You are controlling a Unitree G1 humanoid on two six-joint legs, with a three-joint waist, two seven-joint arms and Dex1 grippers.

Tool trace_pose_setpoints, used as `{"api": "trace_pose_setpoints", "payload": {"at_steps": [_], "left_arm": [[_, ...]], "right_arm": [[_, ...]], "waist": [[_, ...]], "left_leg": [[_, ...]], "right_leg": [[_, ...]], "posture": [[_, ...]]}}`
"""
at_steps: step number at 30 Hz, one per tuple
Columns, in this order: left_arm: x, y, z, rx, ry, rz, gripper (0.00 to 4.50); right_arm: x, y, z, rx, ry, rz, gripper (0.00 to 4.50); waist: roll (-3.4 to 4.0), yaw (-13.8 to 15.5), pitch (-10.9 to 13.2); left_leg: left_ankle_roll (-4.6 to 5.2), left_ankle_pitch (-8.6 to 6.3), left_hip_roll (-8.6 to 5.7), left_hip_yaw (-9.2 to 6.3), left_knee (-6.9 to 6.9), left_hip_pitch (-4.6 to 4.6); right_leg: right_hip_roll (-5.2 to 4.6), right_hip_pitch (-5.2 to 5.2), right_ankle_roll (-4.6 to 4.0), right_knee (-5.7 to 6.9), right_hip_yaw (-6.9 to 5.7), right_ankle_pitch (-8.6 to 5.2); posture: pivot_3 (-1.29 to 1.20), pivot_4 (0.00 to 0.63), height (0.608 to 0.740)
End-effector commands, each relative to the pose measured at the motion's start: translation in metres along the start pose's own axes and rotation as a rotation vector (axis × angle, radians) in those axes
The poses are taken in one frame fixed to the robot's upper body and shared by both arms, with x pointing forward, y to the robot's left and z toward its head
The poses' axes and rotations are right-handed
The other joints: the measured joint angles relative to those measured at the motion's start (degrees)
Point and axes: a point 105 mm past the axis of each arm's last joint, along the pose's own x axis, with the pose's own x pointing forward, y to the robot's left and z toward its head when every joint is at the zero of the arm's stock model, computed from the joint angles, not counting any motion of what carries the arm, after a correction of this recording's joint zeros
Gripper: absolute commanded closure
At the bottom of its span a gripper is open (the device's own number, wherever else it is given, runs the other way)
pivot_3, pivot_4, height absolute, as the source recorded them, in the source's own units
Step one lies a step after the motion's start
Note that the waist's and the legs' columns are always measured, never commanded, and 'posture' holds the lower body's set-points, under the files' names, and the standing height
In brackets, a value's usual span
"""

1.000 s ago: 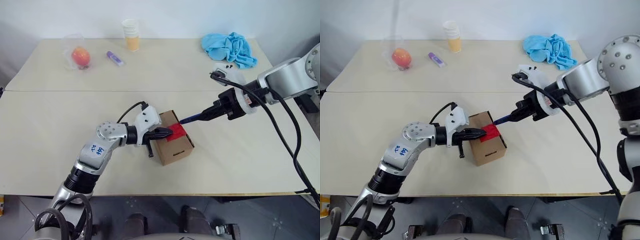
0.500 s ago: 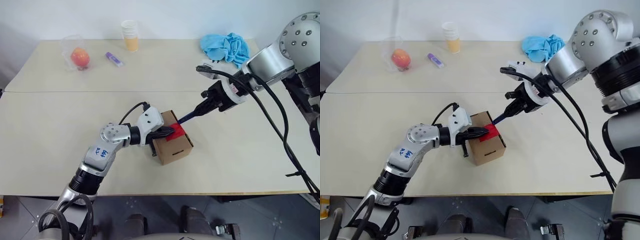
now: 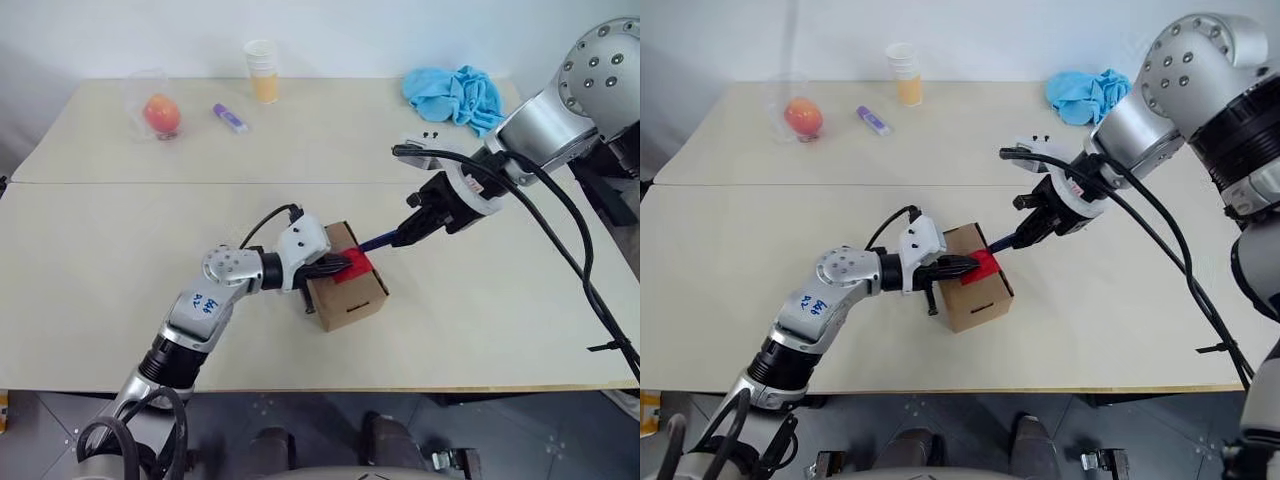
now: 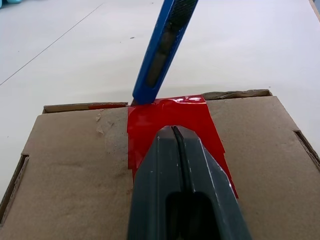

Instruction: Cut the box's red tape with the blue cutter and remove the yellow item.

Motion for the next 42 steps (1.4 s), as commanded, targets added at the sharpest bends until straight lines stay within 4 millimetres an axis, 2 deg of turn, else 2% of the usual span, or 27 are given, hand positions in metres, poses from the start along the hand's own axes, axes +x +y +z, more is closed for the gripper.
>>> {"api": "trace_pose_setpoints", "payload": {"at_steps": [1, 11, 15, 23, 42], "left_arm": [[0.008, -0.019, -0.052, -0.118, 0.187, -0.053, 4.50], [0.009, -0.021, -0.053, -0.130, 0.184, -0.050, 4.50], [0.008, -0.021, -0.053, -0.130, 0.185, -0.048, 4.50], [0.006, -0.023, -0.055, -0.137, 0.189, -0.043, 4.50], [0.002, -0.024, -0.056, -0.147, 0.200, -0.032, 4.50]], "right_arm": [[-0.005, 0.025, 0.000, -0.039, 0.021, 0.105, 4.34], [-0.007, 0.026, 0.005, -0.015, 0.016, 0.107, 4.34], [-0.005, 0.030, -0.008, -0.028, 0.075, 0.138, 4.34], [0.002, 0.023, -0.033, 0.010, 0.165, 0.155, 4.34], [-0.002, 0.025, -0.064, 0.042, 0.263, 0.227, 4.34]], "waist": [[0.00, 0.0, 0.0], [0.01, 0.2, 0.0], [0.01, 0.3, 0.0], [0.02, 0.8, 0.0], [0.12, 1.1, -0.1]], "left_leg": [[0.00, 0.00, 0.00, 0.00, 0.00, 0.00], [0.01, -0.01, 0.00, 0.00, 0.00, 0.00], [0.00, -0.01, 0.00, -0.01, 0.00, 0.00], [0.06, -0.05, 0.00, 0.00, -0.01, -0.03], [0.08, -0.07, 0.01, 0.00, -0.03, 0.00]], "right_leg": [[0.00, 0.00, 0.00, 0.00, 0.00, 0.00], [0.00, 0.00, 0.00, -0.01, 0.00, 0.00], [0.00, 0.00, -0.01, -0.01, 0.00, 0.00], [0.00, -0.02, -0.02, -0.07, -0.04, -0.01], [0.00, -0.03, -0.04, -0.08, -0.04, -0.02]], "posture": [[0.00, 0.150, 0.740], [0.00, 0.150, 0.740], [0.00, 0.150, 0.740], [0.00, 0.150, 0.740], [0.00, 0.150, 0.740]]}}
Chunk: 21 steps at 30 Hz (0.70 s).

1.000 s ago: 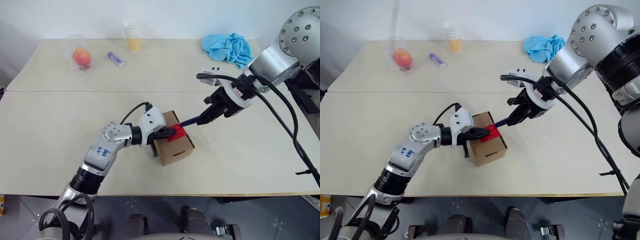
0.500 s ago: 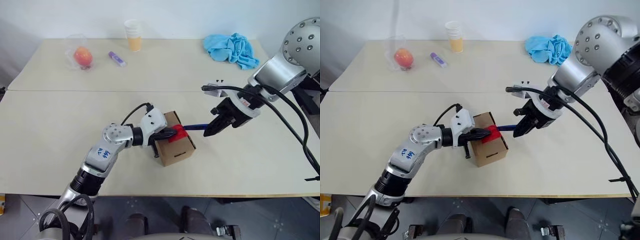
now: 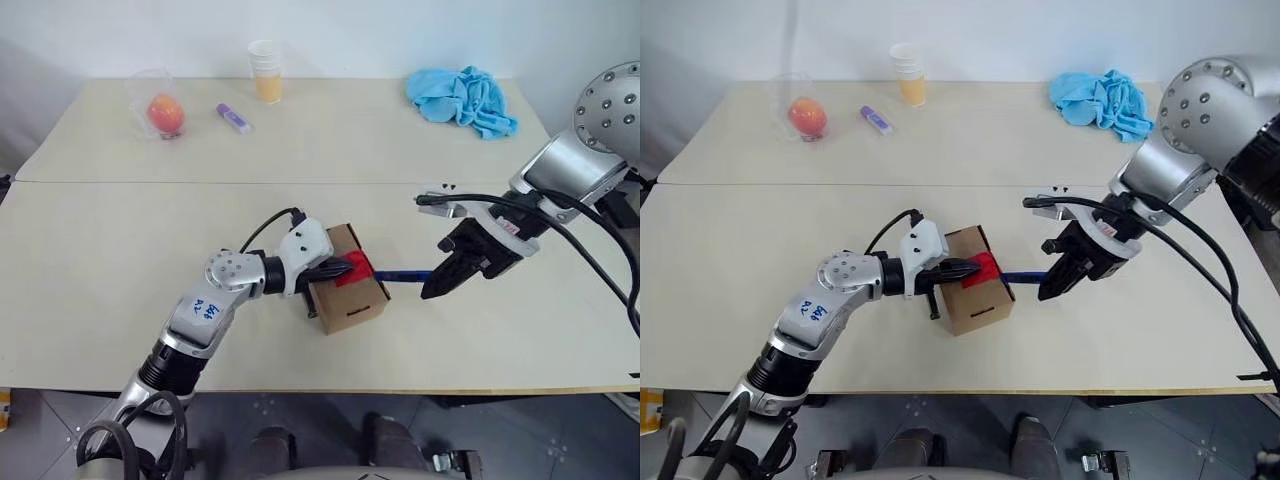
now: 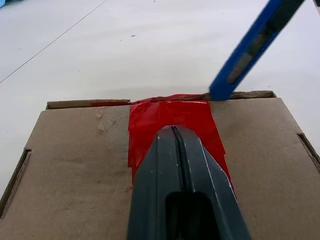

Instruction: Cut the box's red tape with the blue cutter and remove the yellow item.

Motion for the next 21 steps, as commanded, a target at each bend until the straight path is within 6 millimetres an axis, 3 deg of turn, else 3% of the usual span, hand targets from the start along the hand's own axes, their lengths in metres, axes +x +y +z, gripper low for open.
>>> {"api": "trace_pose_setpoints", "payload": {"at_steps": [1, 6, 8, 15, 19, 21], "left_arm": [[0.002, -0.017, -0.056, -0.144, 0.198, -0.043, 4.50], [0.000, -0.016, -0.055, -0.142, 0.193, -0.035, 4.50], [-0.004, -0.013, -0.051, -0.122, 0.167, -0.034, 4.50], [-0.032, -0.006, -0.013, -0.093, -0.030, -0.127, 4.50], [-0.052, 0.014, 0.009, -0.071, -0.119, -0.111, 4.50], [-0.061, 0.022, 0.017, -0.053, -0.123, -0.102, 4.50]], "right_arm": [[0.000, 0.022, -0.009, -0.042, 0.047, 0.111, 4.34], [-0.012, 0.010, -0.022, -0.017, -0.047, 0.110, 4.34], [-0.020, 0.002, -0.031, -0.081, -0.115, 0.035, 4.34], [-0.067, -0.033, -0.026, -0.108, -0.528, -0.066, 4.34], [-0.083, -0.072, -0.026, -0.215, -0.762, -0.159, 4.34], [-0.079, -0.105, -0.020, -0.209, -0.884, -0.269, 4.34]], "waist": [[0.00, 0.0, 0.0], [-0.01, 0.2, 0.0], [-0.01, 0.3, 0.0], [0.02, 0.3, 0.0], [-0.11, 0.5, 0.1], [-0.20, 0.3, 0.1]], "left_leg": [[0.00, 0.00, 0.00, 0.00, 0.00, 0.00], [0.01, -0.01, 0.00, -0.01, 0.00, -0.02], [0.03, -0.04, -0.01, 0.01, 0.00, -0.05], [0.04, -0.06, 0.06, 0.24, -0.01, -0.01], [0.04, -0.06, 0.07, 0.28, 0.05, -0.04], [0.07, -0.07, 0.04, 0.35, 0.10, -0.05]], "right_leg": [[0.00, 0.00, 0.00, 0.00, 0.00, 0.00], [0.00, 0.00, 0.00, -0.02, 0.00, 0.00], [-0.01, 0.00, 0.00, -0.05, 0.00, 0.00], [-0.01, -0.08, 0.02, -0.04, -0.04, 0.01], [-0.02, -0.06, 0.08, -0.02, -0.04, 0.04], [-0.05, -0.05, 0.18, -0.05, 0.01, 0.11]], "posture": [[0.00, 0.150, 0.740], [0.00, 0.150, 0.740], [0.00, 0.150, 0.740], [0.00, 0.150, 0.740], [0.00, 0.150, 0.740], [0.00, 0.150, 0.740]]}}
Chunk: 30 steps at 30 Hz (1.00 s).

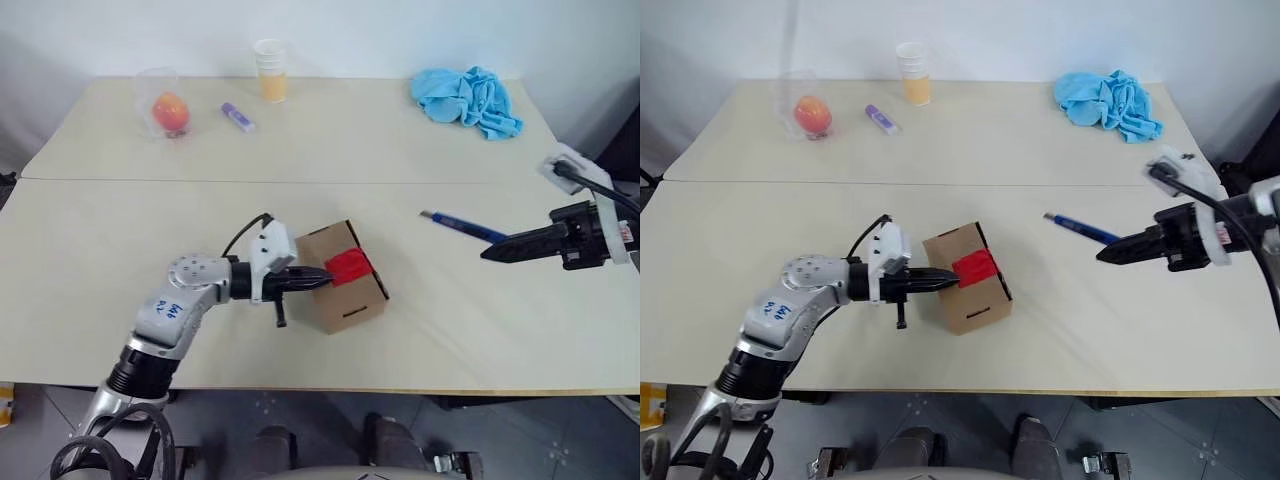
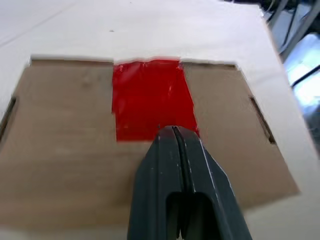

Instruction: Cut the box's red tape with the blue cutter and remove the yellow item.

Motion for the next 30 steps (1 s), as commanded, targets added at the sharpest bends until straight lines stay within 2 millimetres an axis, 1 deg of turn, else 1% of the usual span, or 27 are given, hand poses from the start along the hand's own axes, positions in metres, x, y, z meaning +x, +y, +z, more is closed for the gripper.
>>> {"api": "trace_pose_setpoints", "payload": {"at_steps": [1, 2, 4, 6, 8, 9, 11, 12, 13, 17, 19, 21, 22, 23, 24, 26, 27, 29, 30], "left_arm": [[-0.017, 0.009, 0.026, 0.054, -0.046, 0.005, 4.50], [-0.024, 0.009, 0.027, 0.055, -0.041, 0.009, 4.50], [-0.039, 0.013, 0.020, 0.060, -0.002, 0.040, 4.50], [-0.047, 0.014, 0.014, 0.063, 0.036, 0.062, 4.50], [-0.050, 0.012, 0.010, 0.051, 0.043, 0.083, 4.50], [-0.051, 0.011, 0.009, 0.042, 0.041, 0.092, 4.50], [-0.052, 0.009, 0.003, 0.036, 0.051, 0.112, 4.50], [-0.052, 0.008, -0.001, 0.034, 0.063, 0.123, 4.50], [-0.053, 0.008, -0.005, 0.032, 0.068, 0.147, 4.50], [-0.052, 0.009, -0.012, -0.017, 0.063, 0.241, 4.50], [-0.051, 0.007, -0.016, -0.039, 0.067, 0.272, 4.50], [-0.051, 0.004, -0.022, -0.067, 0.078, 0.302, 4.50], [-0.050, 0.002, -0.026, -0.095, 0.080, 0.326, 4.50], [-0.049, 0.002, -0.030, -0.121, 0.082, 0.350, 4.50], [-0.048, 0.002, -0.033, -0.138, 0.082, 0.365, 4.50], [-0.041, 0.001, -0.040, -0.165, 0.104, 0.386, 4.50], [-0.036, 0.001, -0.042, -0.179, 0.111, 0.393, 4.50], [-0.028, 0.000, -0.043, -0.195, 0.114, 0.396, 4.50], [-0.025, 0.000, -0.043, -0.197, 0.113, 0.395, 4.50]], "right_arm": [[-0.001, -0.039, 0.015, -0.121, -0.238, -0.166, 4.34], [0.005, -0.054, 0.008, -0.144, -0.288, -0.223, 4.34], [0.017, -0.084, -0.010, -0.128, -0.383, -0.337, 4.34], [0.024, -0.104, -0.024, -0.129, -0.463, -0.430, 4.34], [0.032, -0.115, -0.043, -0.135, -0.469, -0.463, 4.34], [0.039, -0.116, -0.053, -0.099, -0.453, -0.432, 4.34], [0.045, -0.115, -0.061, -0.060, -0.446, -0.397, 4.34], [0.047, -0.112, -0.062, -0.045, -0.446, -0.368, 3.59], [0.047, -0.109, -0.062, -0.075, -0.442, -0.362, 3.38], [0.034, -0.101, -0.055, -0.175, -0.453, -0.340, 2.03], [0.029, -0.089, -0.049, -0.254, -0.457, -0.291, 1.33], [0.031, -0.065, -0.041, -0.305, -0.464, -0.169, 1.33], [0.039, -0.047, -0.037, -0.357, -0.449, -0.095, 1.45], [0.048, -0.033, -0.035, -0.391, -0.435, -0.047, 1.73], [0.054, -0.025, -0.034, -0.412, -0.425, -0.024, 1.97], [0.076, -0.011, -0.030, -0.479, -0.436, -0.024, 2.74], [0.089, -0.005, -0.027, -0.533, -0.453, -0.043, 3.04], [0.113, 0.010, -0.026, -0.609, -0.464, -0.031, 3.71], [0.120, 0.015, -0.027, -0.632, -0.462, -0.026, 4.13]], "waist": [[-0.11, -0.2, 0.0], [-0.12, -0.2, 0.1], [-0.12, -0.3, 0.0], [-0.01, -0.6, 0.1], [0.13, -0.8, 0.1], [0.14, -0.8, 0.1], [0.14, -0.9, 0.1], [0.14, -1.0, 0.1], [0.14, -1.0, 0.1], [0.15, -0.8, 0.1], [0.15, -0.7, 0.1], [0.15, -0.7, 0.1], [0.15, -0.7, 0.1], [0.15, -0.9, 0.1], [0.15, -1.0, 0.1], [0.05, -1.0, 0.1], [-0.01, -1.0, 0.0], [-0.04, -1.1, 0.0], [-0.04, -1.1, 0.0]], "left_leg": [[0.02, -0.01, 0.00, 0.06, 0.06, 0.00], [0.02, -0.01, 0.00, 0.11, 0.05, -0.01], [0.02, 0.00, 0.01, 0.17, 0.02, 0.06], [0.00, 0.01, 0.03, 0.27, -0.04, 0.12], [-0.01, 0.02, 0.02, 0.32, -0.07, 0.10], [-0.01, 0.02, 0.02, 0.32, -0.06, 0.08], [-0.02, 0.02, 0.03, 0.31, -0.03, 0.10], [-0.02, 0.03, 0.03, 0.31, -0.01, 0.10], [-0.03, 0.03, 0.04, 0.30, 0.00, 0.12], [-0.04, 0.04, 0.05, 0.28, 0.01, 0.16], [-0.04, 0.04, 0.04, 0.29, 0.02, 0.17], [-0.04, 0.04, 0.05, 0.28, 0.02, 0.17], [-0.04, 0.04, 0.04, 0.29, 0.02, 0.17], [-0.04, 0.04, 0.05, 0.28, 0.02, 0.19], [-0.04, 0.04, 0.07, 0.28, 0.02, 0.22], [-0.07, 0.05, 0.07, 0.27, 0.04, 0.25], [-0.09, 0.06, 0.08, 0.26, 0.05, 0.27], [-0.15, 0.09, 0.07, 0.25, 0.05, 0.34], [-0.15, 0.10, 0.06, 0.27, 0.05, 0.35]], "right_leg": [[-0.01, -0.01, 0.02, 0.02, 0.02, 0.03], [-0.02, -0.02, 0.06, 0.00, 0.03, 0.06], [-0.02, -0.02, 0.06, 0.00, 0.04, 0.06], [-0.01, -0.06, 0.05, 0.00, -0.01, 0.06], [-0.02, -0.11, 0.05, -0.01, 0.01, 0.06], [-0.03, -0.11, 0.06, -0.01, 0.01, 0.06], [-0.02, -0.08, 0.06, -0.01, 0.00, 0.06], [-0.02, -0.07, 0.07, -0.01, 0.00, 0.07], [-0.02, -0.06, 0.07, 0.01, 0.00, 0.07], [-0.02, 0.00, 0.07, 0.02, 0.01, 0.07], [-0.02, 0.01, 0.09, 0.02, 0.02, 0.08], [-0.02, 0.01, 0.09, 0.02, 0.02, 0.08], [-0.02, 0.00, 0.09, 0.02, 0.03, 0.08], [-0.02, 0.00, 0.09, 0.04, 0.03, 0.09], [-0.01, 0.01, 0.09, 0.04, 0.04, 0.09], [-0.01, 0.03, 0.08, 0.09, 0.04, 0.09], [-0.01, 0.04, 0.07, 0.11, 0.04, 0.10], [0.00, 0.11, 0.04, 0.13, 0.06, 0.13], [-0.01, 0.11, 0.04, 0.14, 0.09, 0.14]], "posture": [[0.00, 0.150, 0.740], [0.00, 0.150, 0.740], [0.00, 0.150, 0.740], [0.00, 0.150, 0.740], [0.00, 0.150, 0.740], [0.00, 0.150, 0.740], [0.00, 0.150, 0.740], [0.00, 0.150, 0.740], [0.00, 0.150, 0.740], [0.00, 0.150, 0.740], [0.00, 0.150, 0.740], [0.00, 0.150, 0.740], [0.00, 0.150, 0.740], [0.00, 0.150, 0.740], [0.00, 0.150, 0.740], [0.00, 0.150, 0.740], [0.00, 0.150, 0.740], [0.00, 0.150, 0.740], [0.00, 0.150, 0.740]]}}
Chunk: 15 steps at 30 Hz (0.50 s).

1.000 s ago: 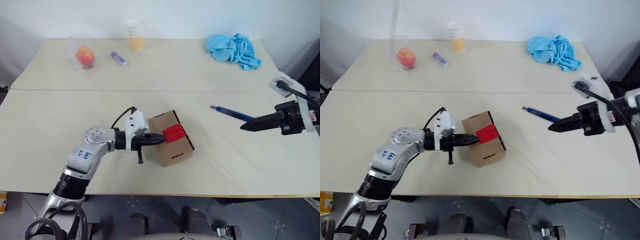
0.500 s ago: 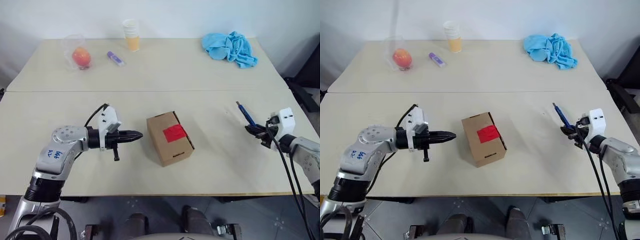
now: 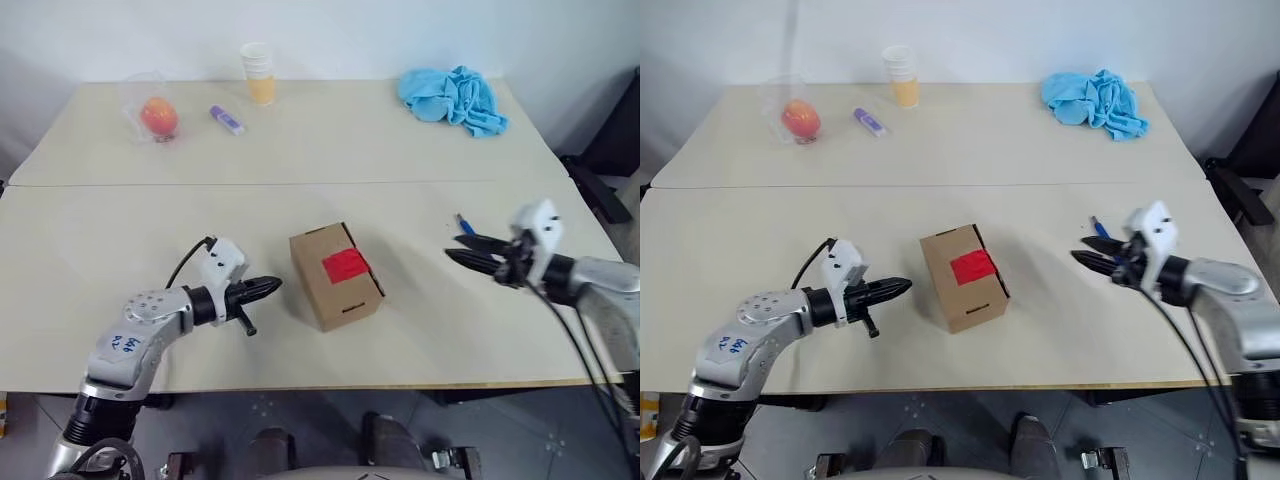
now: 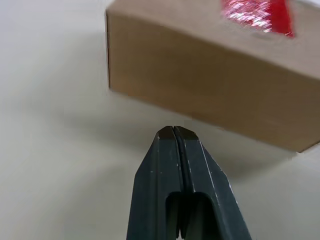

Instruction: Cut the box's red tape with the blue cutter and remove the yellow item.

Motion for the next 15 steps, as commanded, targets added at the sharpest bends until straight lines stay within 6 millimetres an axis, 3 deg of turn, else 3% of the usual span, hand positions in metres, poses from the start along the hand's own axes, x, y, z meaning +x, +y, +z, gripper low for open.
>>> {"api": "trace_pose_setpoints", "payload": {"at_steps": [1, 7, 15], "left_arm": [[0.008, -0.006, 0.009, 0.025, -0.013, 0.008, 4.50], [0.026, -0.024, 0.004, 0.019, 0.024, -0.046, 4.50], [0.014, -0.020, 0.006, 0.034, 0.046, -0.032, 4.50]], "right_arm": [[0.022, 0.018, 0.001, -0.141, -0.001, 0.019, 4.46], [0.059, 0.057, -0.005, -0.126, 0.019, 0.122, 4.46], [0.062, 0.103, -0.002, -0.061, 0.149, 0.288, 4.46]], "waist": [[0.02, 0.4, 0.0], [0.02, 0.6, 0.0], [0.02, 0.3, 0.0]], "left_leg": [[-0.01, 0.01, -0.01, -0.02, 0.00, -0.01], [0.00, 0.01, -0.04, -0.03, 0.01, -0.06], [-0.01, 0.01, -0.03, -0.05, -0.02, -0.05]], "right_leg": [[0.00, 0.00, 0.00, 0.02, 0.00, 0.00], [0.01, -0.06, -0.04, -0.02, -0.01, 0.03], [0.01, -0.06, -0.05, -0.01, -0.01, 0.03]], "posture": [[0.00, 0.150, 0.740], [0.00, 0.150, 0.740], [0.00, 0.150, 0.740]]}}
